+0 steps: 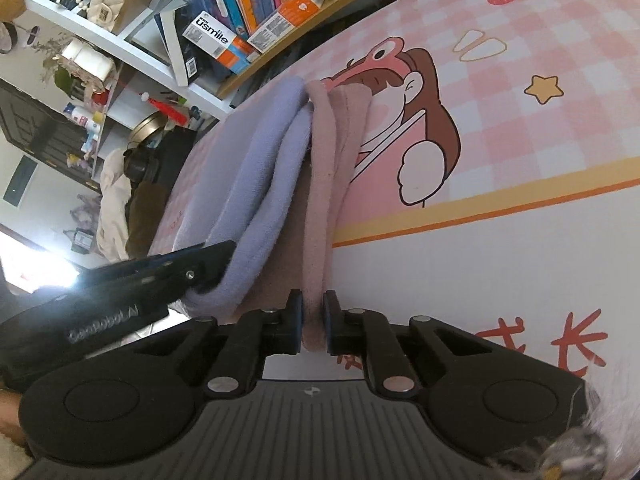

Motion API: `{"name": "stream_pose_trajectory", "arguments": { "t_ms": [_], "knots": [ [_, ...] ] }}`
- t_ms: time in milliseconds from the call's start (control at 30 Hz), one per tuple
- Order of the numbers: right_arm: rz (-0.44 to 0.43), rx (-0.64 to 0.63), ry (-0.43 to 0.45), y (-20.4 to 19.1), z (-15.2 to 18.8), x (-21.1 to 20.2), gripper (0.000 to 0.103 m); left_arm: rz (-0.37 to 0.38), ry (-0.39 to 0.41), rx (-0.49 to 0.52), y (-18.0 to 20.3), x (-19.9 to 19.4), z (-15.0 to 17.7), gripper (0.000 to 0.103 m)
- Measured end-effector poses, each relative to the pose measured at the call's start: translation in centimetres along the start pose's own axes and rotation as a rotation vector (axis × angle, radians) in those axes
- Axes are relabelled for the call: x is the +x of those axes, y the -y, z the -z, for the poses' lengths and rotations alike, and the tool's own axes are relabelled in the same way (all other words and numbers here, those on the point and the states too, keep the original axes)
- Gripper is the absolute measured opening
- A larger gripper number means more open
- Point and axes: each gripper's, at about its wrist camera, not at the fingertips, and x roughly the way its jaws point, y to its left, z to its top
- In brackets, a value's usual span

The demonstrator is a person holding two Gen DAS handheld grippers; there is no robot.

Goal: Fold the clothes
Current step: 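Lift the hem with both grippers and fold it over toward the collar, then open both grippers and release the folded hem onto the sweater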

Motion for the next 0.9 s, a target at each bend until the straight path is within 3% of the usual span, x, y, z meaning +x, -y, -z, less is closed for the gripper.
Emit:
{"name": "stream_pose_trajectory", "arguments": {
  "t_ms": [67, 267, 433, 500, 567, 600, 667, 733, 900],
  "knots": [
    [0.001, -0.008, 0.003, 0.0, 0.1, 0.0, 0.009, 0.033, 0.034, -0.061, -0.3, -0.5, -0.1, 0.009],
    [0.001, -0.04, -0.012, -0.5, 0.2, 0.4, 0.008, 0.068, -0.096, -0.052, -0.2, 3.3, 0.7, 0.011],
    [-0.001, -0.037, -0.017, -0.3, 0.1, 0.0, 0.009, 0.125, -0.117, -0.12, -1.7, 3.9, 1.2, 0.017],
    [0.003, -0.04, -0.014, -0.4, 0.1, -0.5, 0.013, 0.142, -0.117, -0.137, -2.0, 3.7, 1.1, 0.026],
    [0.021, -0.06, 0.006, -0.7, 0.0, -1.2, 0.015, 0.175, -0.092, -0.152, -1.8, 2.8, 0.8, 0.039],
    [0.037, -0.07, 0.02, -0.9, -0.1, -1.6, 0.022, 0.195, -0.072, -0.15, -1.6, 2.1, 0.8, 0.042],
    [0.069, -0.09, 0.05, -1.2, -0.2, -2.4, 0.035, 0.222, -0.029, -0.137, -1.5, 0.5, 0.8, 0.043],
    [0.103, -0.111, 0.082, -1.6, -0.4, -2.9, 0.035, 0.237, 0.011, -0.142, -1.9, -0.9, 0.7, 0.043],
    [0.152, -0.16, 0.154, -3.1, -1.0, -3.8, 0.035, 0.137, 0.092, -0.171, -4.8, -4.1, 0.2, 0.044]
  ]
}}
